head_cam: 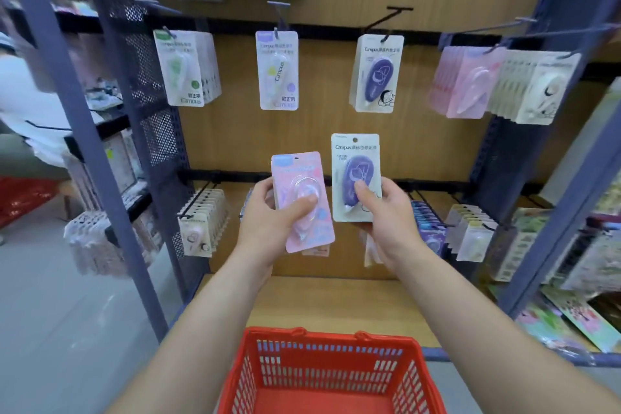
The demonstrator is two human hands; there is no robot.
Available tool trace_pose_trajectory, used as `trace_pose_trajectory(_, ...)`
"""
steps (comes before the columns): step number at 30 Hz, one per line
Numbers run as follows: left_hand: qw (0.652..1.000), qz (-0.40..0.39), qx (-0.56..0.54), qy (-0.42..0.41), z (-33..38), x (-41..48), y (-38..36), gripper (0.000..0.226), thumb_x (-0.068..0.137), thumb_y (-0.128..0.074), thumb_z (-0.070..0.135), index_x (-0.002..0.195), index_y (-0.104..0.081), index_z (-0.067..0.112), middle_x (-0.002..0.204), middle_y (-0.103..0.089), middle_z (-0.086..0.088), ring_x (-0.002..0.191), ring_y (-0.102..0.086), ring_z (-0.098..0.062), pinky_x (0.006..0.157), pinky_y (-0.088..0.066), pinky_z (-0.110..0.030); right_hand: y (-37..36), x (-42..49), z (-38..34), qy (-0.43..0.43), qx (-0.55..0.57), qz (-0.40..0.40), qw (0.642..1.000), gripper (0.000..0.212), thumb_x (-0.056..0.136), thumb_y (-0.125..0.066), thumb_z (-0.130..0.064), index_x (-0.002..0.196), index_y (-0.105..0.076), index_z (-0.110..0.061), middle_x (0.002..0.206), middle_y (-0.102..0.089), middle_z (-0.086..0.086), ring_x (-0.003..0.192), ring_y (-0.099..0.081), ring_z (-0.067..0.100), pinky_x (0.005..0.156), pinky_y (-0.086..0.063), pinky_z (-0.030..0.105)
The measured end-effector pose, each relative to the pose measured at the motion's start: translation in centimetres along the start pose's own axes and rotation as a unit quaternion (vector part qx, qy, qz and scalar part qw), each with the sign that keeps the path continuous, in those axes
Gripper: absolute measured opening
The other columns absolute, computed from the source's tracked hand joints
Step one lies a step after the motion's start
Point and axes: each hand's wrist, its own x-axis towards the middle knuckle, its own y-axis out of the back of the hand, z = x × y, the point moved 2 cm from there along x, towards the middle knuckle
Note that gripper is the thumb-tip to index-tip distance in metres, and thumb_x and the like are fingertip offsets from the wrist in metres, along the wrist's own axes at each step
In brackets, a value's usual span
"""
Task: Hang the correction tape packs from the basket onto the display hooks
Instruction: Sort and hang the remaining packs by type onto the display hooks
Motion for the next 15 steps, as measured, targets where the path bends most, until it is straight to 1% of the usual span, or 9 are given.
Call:
trace_pose_trajectory(3,1.0,-0.008,0.006,-0.027,2.7,1.8,-0.5,0.051,0.083,-0.085,0.02,0.126,-0.059,0.025,0.117,-0.073,0.006,0.097,-0.075,-0.01,0.071,-0.061,-0.03,0.5,3.5,-4.0,0.063,-0.031,0.025,0.997,0.014,0.098,-0.069,-0.025,0.106,-0.07,-0.014,0.103,-0.079,0.001,0.097,-0.075,0.021,0.088,-0.059,0.042)
trace_pose_trajectory(5,0.999,-0.022,0.009,-0.047,4.1,3.0,-1.1,0.053,0.082,-0.085,0.02,0.128,-0.058,0.024,0.116,-0.073,0.007,0.093,-0.075,-0.007,0.065,-0.06,-0.023,0.8,6.1,-6.6,0.083,-0.034,0.041,0.995,0.011,0.099,-0.069,-0.024,0.104,-0.069,-0.015,0.101,-0.078,0.001,0.09,-0.075,0.018,0.076,-0.06,0.036)
trace_pose_trajectory(7,0.998,-0.031,0.006,-0.063,4.8,3.9,-1.6,0.054,0.083,-0.084,0.02,0.129,-0.058,0.024,0.116,-0.073,0.007,0.092,-0.075,-0.005,0.064,-0.059,-0.02,0.7,8.5,-8.6,0.089,-0.032,0.05,0.994,0.013,0.1,-0.066,-0.026,0.108,-0.067,-0.016,0.1,-0.076,0.001,0.084,-0.075,0.016,0.065,-0.059,0.031)
trace_pose_trajectory(10,0.997,-0.032,-0.003,-0.067,4.3,4.8,-2.0,0.056,0.083,-0.084,0.019,0.131,-0.057,0.024,0.118,-0.073,0.006,0.095,-0.075,-0.007,0.072,-0.061,-0.026,0.6,11.2,-10.5,0.094,-0.033,0.067,0.993,0.021,0.102,-0.062,-0.028,0.119,-0.064,-0.016,0.106,-0.074,0.0,0.086,-0.074,0.014,0.065,-0.061,0.031)
trace_pose_trajectory(12,0.997,-0.026,-0.015,-0.067,3.9,5.1,-2.2,0.057,0.083,-0.084,0.015,0.132,-0.056,0.022,0.118,-0.073,0.004,0.095,-0.075,-0.007,0.071,-0.061,-0.024,0.5,12.4,-10.8,0.094,-0.031,0.075,0.992,0.023,0.103,-0.061,-0.029,0.122,-0.062,-0.017,0.108,-0.073,0.0,0.087,-0.074,0.014,0.067,-0.062,0.033)
trace_pose_trajectory(15,0.997,-0.022,-0.03,-0.07,3.7,5.5,-2.7,0.057,0.083,-0.083,0.012,0.132,-0.056,0.02,0.117,-0.073,0.004,0.093,-0.074,-0.005,0.067,-0.06,-0.021,0.9,13.3,-10.8,0.095,-0.043,0.074,0.992,0.019,0.103,-0.061,-0.03,0.12,-0.061,-0.021,0.111,-0.073,0.0,0.092,-0.075,0.016,0.071,-0.064,0.036)
